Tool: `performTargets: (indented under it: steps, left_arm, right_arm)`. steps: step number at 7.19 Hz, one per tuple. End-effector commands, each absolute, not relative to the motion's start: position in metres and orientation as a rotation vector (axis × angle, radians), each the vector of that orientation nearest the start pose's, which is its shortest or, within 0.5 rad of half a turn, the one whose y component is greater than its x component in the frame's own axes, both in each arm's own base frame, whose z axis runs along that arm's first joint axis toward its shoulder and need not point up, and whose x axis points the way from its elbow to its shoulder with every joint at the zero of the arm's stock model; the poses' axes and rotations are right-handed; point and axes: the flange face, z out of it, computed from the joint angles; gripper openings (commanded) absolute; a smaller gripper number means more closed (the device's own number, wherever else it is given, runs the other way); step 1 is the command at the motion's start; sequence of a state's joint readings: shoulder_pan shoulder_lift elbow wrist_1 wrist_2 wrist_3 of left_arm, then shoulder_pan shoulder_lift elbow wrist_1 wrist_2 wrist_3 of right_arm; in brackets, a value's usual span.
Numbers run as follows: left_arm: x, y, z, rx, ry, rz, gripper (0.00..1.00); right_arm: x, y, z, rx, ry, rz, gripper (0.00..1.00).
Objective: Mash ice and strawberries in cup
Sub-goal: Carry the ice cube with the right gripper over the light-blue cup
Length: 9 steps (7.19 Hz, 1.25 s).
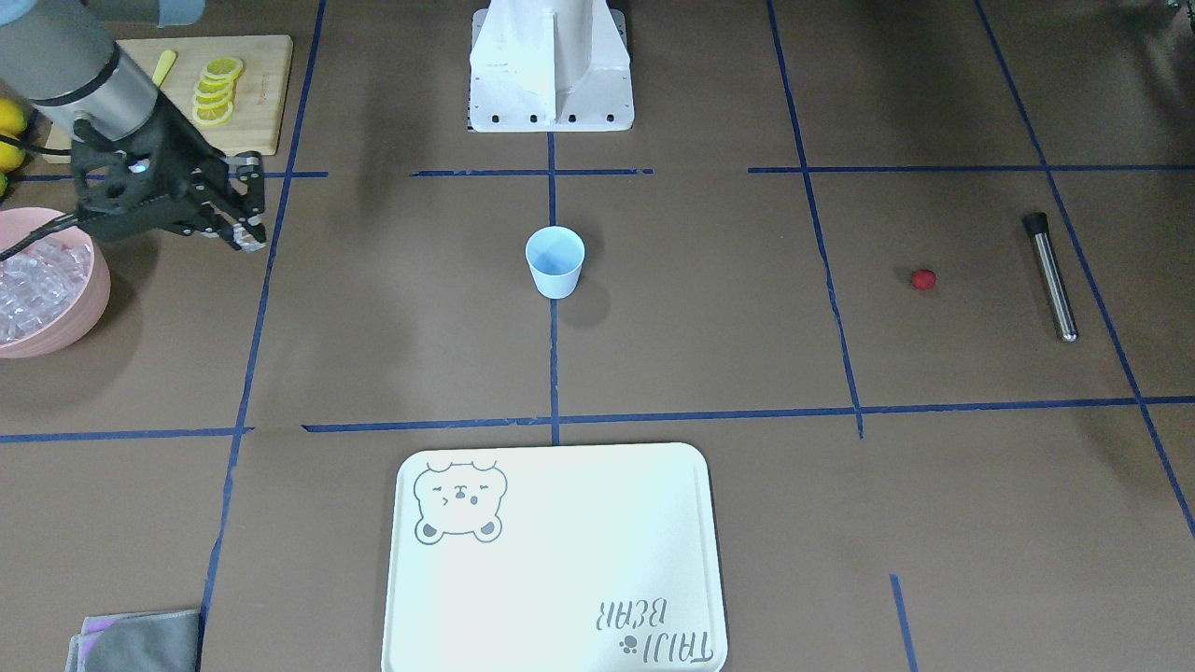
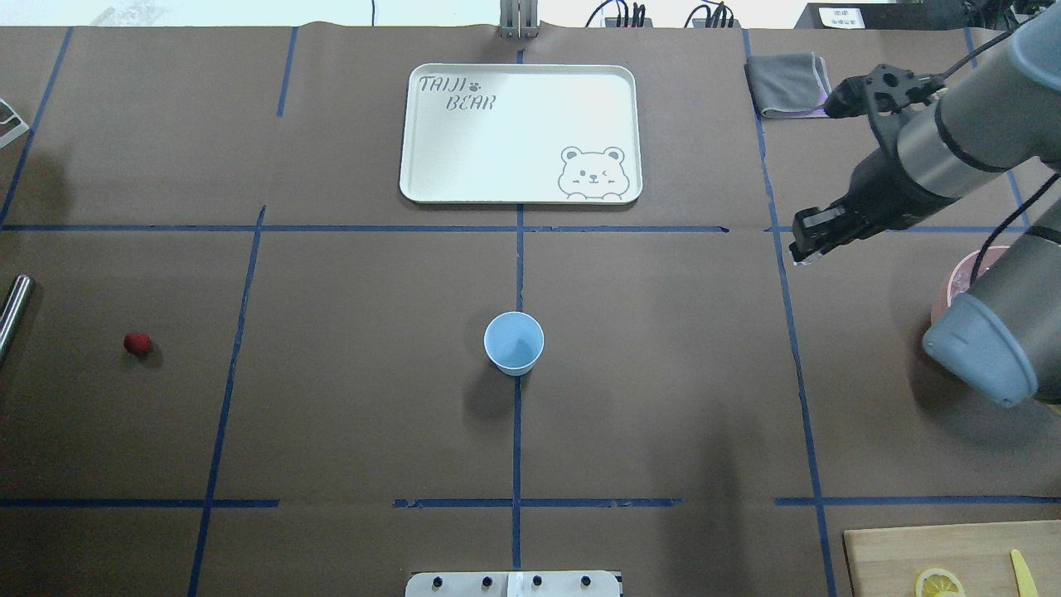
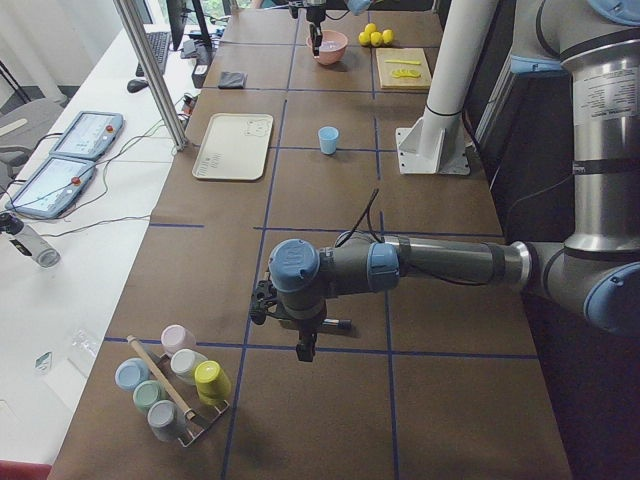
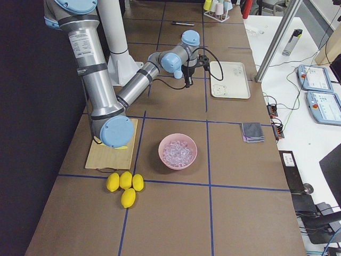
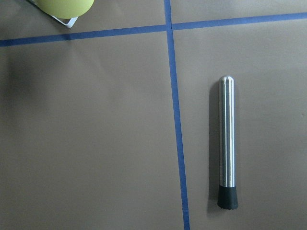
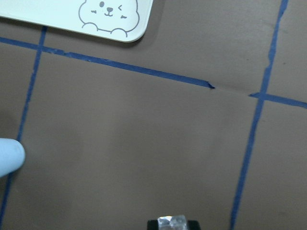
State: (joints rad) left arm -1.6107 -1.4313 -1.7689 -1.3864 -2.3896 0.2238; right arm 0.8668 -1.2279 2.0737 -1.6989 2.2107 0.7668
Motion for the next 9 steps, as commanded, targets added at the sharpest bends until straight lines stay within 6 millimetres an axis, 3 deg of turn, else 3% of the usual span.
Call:
performTargets:
  steps: [1, 2, 5, 7, 9]
  left_arm:
    - [-0.077, -0.42, 0.64, -0.011, 0.827, 0.121, 1.0]
    - [-0.077, -0.42, 0.64, -0.01, 0.827, 0.122, 1.0]
    - [-0.077, -0.42, 0.641, -0.011, 0.827, 0.121, 1.0]
    - [-0.077, -0.419, 0.641, -0.013, 0.827, 0.121, 1.0]
    - [-0.077, -0.419, 0.642, -0.014, 0.827, 0.12, 1.0]
  right_arm:
    - [-0.367, -0.426, 0.195, 0.076, -0.87, -0.066, 0.0]
    - [-0.388, -0.422, 0.173, 0.064, -0.847, -0.066, 0.0]
    - [-0.478, -0.41, 0.119, 0.056, -0.819, 0.021, 0.0]
    - [-0.528, -0.404, 0.105, 0.071, -0.778, 0.052, 0.0]
    - [-0.564, -0.403, 0.119, 0.089, -0.78, 0.065, 0.0]
